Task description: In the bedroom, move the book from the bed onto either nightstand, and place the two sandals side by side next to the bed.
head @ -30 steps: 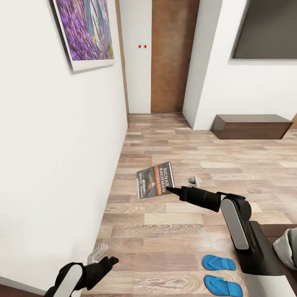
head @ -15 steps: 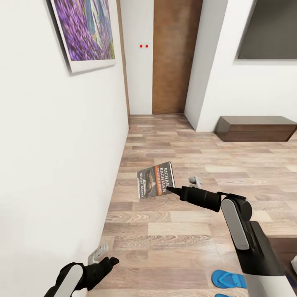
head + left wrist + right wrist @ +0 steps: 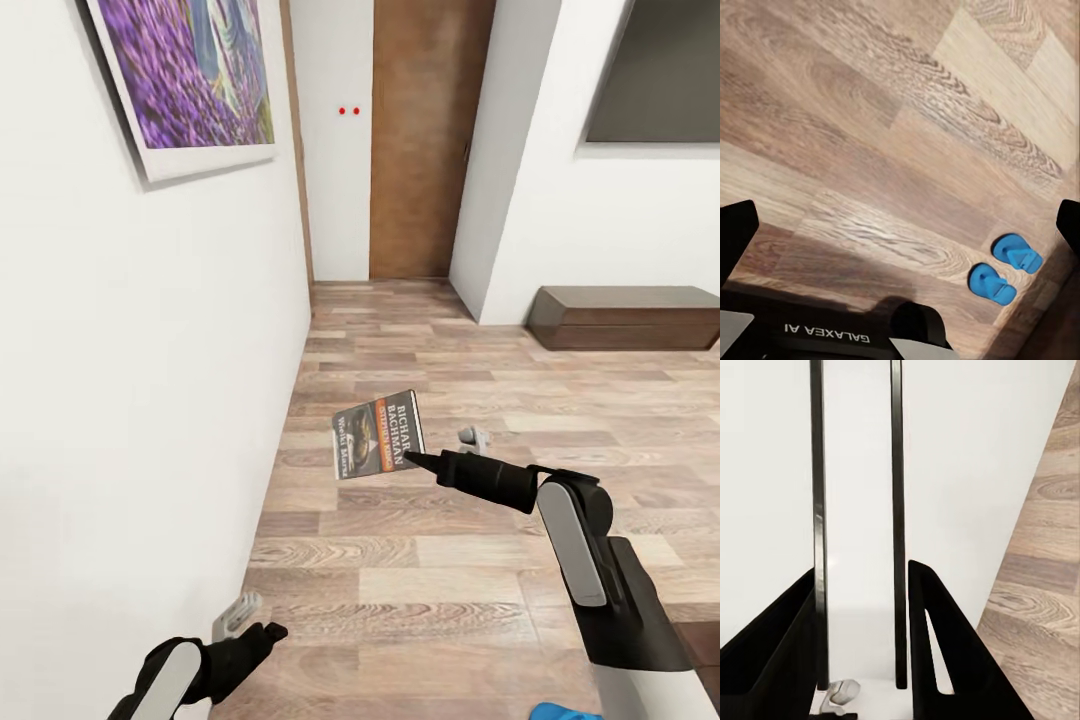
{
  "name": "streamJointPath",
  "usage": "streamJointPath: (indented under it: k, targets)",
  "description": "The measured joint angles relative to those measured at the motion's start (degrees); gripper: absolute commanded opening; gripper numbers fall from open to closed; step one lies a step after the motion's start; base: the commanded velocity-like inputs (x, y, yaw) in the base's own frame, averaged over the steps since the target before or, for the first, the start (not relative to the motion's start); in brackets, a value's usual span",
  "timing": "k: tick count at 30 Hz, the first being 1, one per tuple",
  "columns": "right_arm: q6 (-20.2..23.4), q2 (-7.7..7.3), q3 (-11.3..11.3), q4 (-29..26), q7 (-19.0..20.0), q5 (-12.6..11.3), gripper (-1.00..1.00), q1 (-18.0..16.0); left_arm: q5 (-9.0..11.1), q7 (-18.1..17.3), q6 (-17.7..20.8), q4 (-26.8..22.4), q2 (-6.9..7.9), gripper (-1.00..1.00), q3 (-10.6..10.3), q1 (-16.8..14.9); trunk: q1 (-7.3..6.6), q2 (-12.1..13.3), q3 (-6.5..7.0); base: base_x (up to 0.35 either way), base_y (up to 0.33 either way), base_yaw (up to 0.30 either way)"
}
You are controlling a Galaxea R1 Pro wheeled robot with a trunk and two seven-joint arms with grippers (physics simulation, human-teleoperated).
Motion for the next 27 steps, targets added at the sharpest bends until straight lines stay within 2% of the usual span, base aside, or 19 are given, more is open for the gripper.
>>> streamJointPath:
  k: [13,27]
  targets:
    - [-0.01,0.0,0.0,-0.11,0.0,0.04,-1.0,0.04,0.01,0.0,-0.46,0.06,0.01,1.0,-0.03,-0.01,0.0,0.0,0.0,0.061,-0.007,0.0]
    - [-0.05,-0.01,-0.05,-0.26,0.0,0.27,-1.0,0.09,0.0,0.01,-0.5,0.06,0.07,1.0,-0.03,-0.01,-0.02,0.0,0.0,0.286,0.0,0.0]
